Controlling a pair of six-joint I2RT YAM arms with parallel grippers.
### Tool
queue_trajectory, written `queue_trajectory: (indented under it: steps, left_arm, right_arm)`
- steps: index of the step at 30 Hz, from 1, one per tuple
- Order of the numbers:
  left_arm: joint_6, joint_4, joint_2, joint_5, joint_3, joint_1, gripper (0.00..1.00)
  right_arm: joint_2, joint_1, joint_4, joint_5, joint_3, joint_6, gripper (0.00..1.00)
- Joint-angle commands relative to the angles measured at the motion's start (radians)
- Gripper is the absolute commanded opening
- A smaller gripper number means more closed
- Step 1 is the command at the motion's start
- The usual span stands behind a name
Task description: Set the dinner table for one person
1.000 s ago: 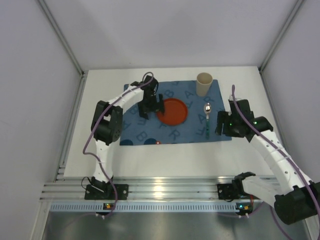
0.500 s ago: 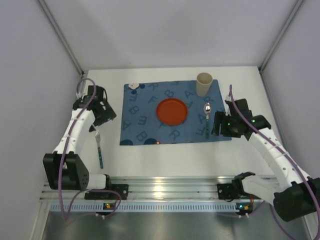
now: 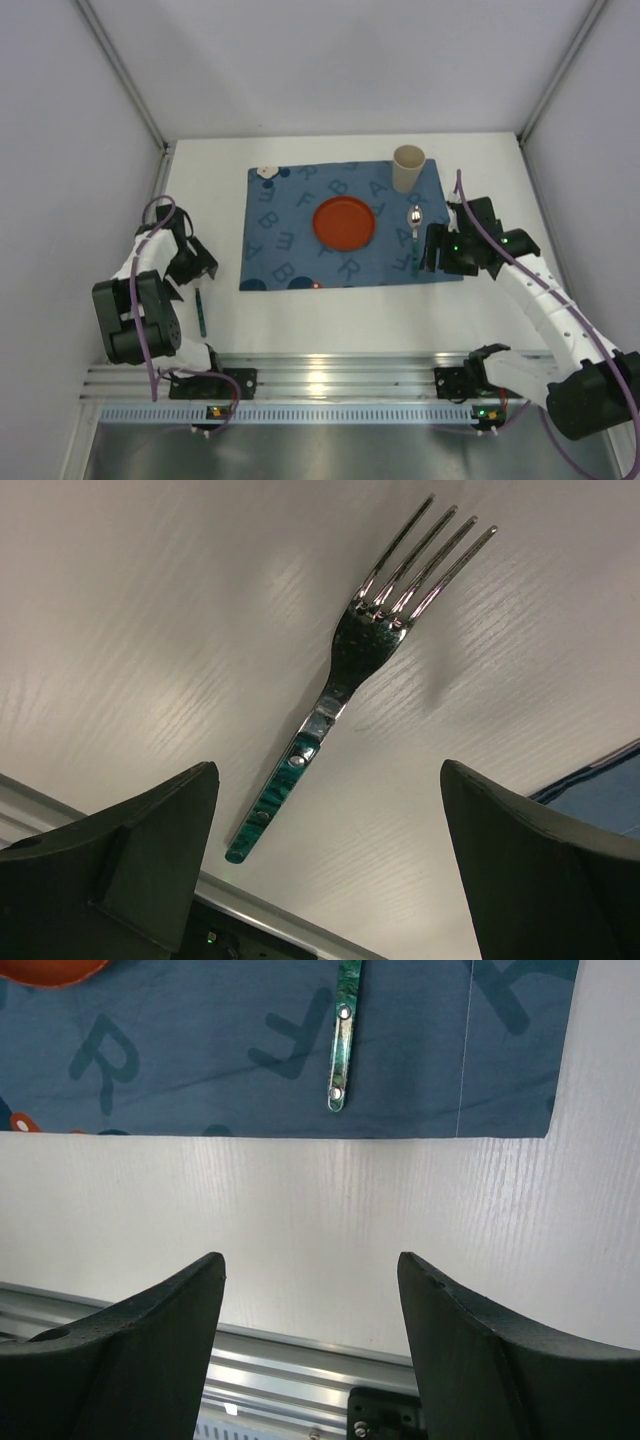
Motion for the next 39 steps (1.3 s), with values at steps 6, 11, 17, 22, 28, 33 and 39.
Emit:
queue_trajectory:
  steps: [6,11,17,22,28,33,39]
  left_arm:
    - [0.055,0.113,0.066,0.007,-0.048,0.013,0.91]
    - [0.078,0.122,0.152,-0.013,-0.023,0.019,0.71]
    - [0.090,0.164,0.221,0.007,-0.006,0.022,0.10]
    - [0.113,0.181,0.270,0.015,0.017,0.020,0.00]
    - [0.186,0.113,0.240,-0.019,0.142,0.022,0.00]
    - [0.248,0.084,0.160,-0.002,0.250,0.016,0.00]
    - [0.263,0.096,0.138,0.156,0.388,-0.068,0.00]
  right_arm:
    - [0.023,0.009,0.023,0.005,0.014,-0.015,0.70]
    - [0.043,0.011,0.015,0.034,0.041,-0.018,0.70]
    - [0.049,0.011,0.001,0.058,0.050,-0.020,0.71]
    - [0.050,0.009,-0.008,0.063,0.050,-0.015,0.71]
    - [0.052,0.009,-0.011,0.062,0.066,0.003,0.71]
    - [0.058,0.011,-0.005,0.062,0.075,0.016,0.71]
    - [0.066,0.009,-0.016,0.063,0.104,0.002,0.71]
